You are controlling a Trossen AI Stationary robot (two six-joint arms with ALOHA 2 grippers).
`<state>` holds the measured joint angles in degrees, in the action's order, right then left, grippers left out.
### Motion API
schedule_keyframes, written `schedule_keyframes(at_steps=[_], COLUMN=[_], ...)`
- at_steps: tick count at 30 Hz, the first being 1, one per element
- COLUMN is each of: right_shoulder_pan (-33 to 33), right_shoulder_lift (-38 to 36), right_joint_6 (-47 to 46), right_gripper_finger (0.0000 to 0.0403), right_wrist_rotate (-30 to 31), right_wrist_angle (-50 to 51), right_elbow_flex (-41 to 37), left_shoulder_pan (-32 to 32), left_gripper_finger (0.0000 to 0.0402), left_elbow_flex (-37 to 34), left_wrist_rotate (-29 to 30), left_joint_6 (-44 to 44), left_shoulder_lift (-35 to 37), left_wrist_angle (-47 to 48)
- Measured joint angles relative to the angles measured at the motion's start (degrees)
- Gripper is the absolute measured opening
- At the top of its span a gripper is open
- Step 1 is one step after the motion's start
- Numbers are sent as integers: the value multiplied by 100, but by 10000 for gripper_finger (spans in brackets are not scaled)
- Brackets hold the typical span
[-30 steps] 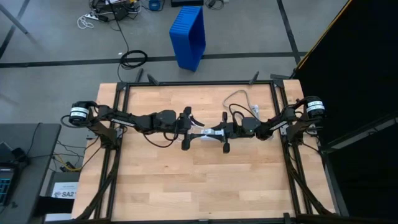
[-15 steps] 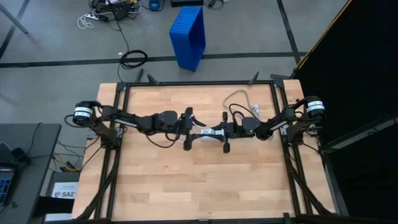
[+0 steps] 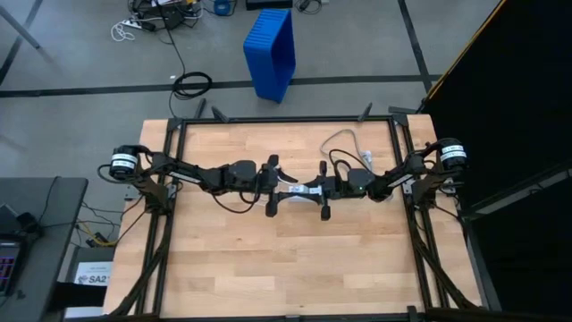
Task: Insert USB
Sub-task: Insert the white charger adapter into the white outlet extension
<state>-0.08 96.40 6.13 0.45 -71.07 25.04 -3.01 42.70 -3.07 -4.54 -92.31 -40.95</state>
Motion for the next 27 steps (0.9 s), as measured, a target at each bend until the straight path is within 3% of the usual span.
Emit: schedule_keyframes(at_steps=[13,21,27], right_shoulder_pan=[9,9,9], right_shoulder_lift=[2,2,2], right_joint_6=[-57,-116,-96], right_gripper_finger=[69,69,69], right_wrist_rotate=[-155,-154,-160], right_wrist_angle=[-97,-100,-94], right_elbow_flex=[101,101,101], left_shoulder_pan=[4,7,7], left_gripper_finger=[141,74,74], left_elbow_flex=[0,-9,-9], left_wrist_rotate=[-22,-26,-17], left_joint_6=[-21,-129,-242], left_shoulder_lift=[0,0,0], left_wrist_angle=[-215,-258,-262])
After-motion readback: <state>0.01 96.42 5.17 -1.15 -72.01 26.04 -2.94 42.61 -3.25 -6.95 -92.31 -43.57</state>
